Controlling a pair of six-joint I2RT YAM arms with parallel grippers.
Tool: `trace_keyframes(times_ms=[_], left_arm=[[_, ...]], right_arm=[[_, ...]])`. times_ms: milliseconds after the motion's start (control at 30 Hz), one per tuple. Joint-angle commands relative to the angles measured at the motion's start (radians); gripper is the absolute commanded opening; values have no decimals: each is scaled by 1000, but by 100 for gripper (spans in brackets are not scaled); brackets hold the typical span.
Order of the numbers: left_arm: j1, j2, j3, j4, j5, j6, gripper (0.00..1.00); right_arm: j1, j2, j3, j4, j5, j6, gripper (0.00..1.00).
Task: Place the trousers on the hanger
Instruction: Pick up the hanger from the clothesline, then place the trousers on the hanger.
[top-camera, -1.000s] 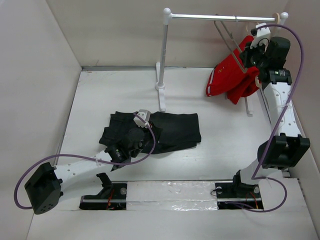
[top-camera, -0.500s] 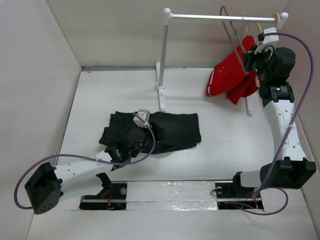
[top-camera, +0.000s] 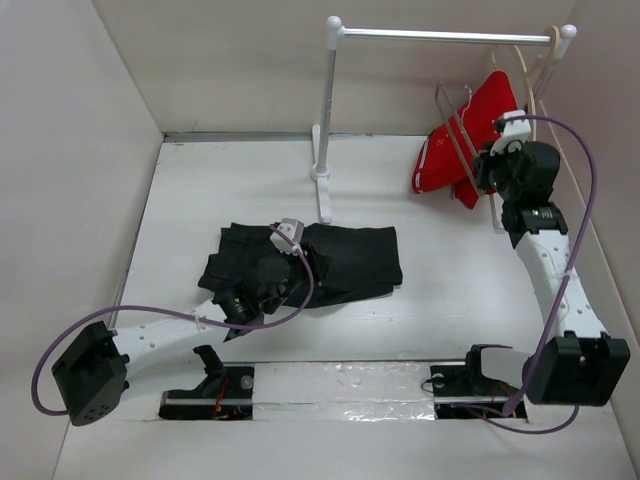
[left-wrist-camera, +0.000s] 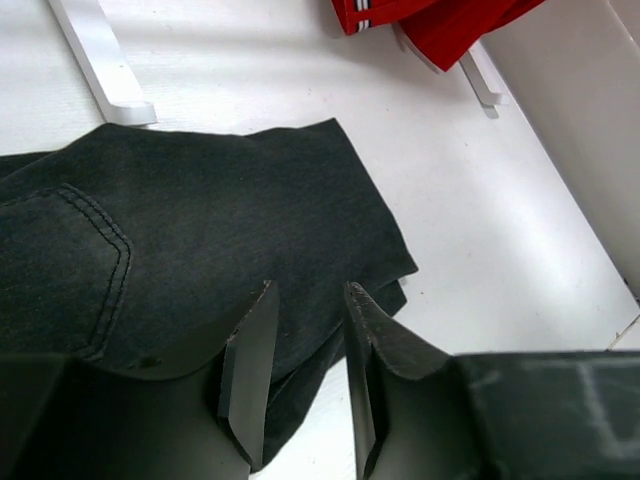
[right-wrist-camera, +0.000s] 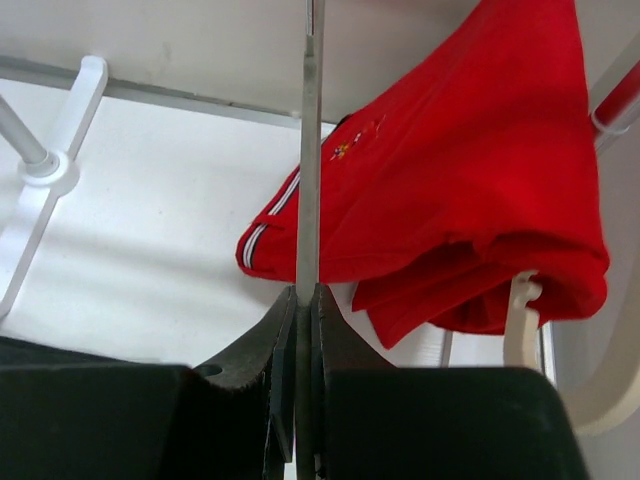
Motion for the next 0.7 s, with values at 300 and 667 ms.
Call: trace_keyframes(times_ms=[300,667], left_arm=[[5,139,192,85,170,-102,18],[-103,555,543,100,107,-125,38]], right_arm=[[305,-425,-502,85,278,67,0],[572,-577,-756,78,482,237,0]])
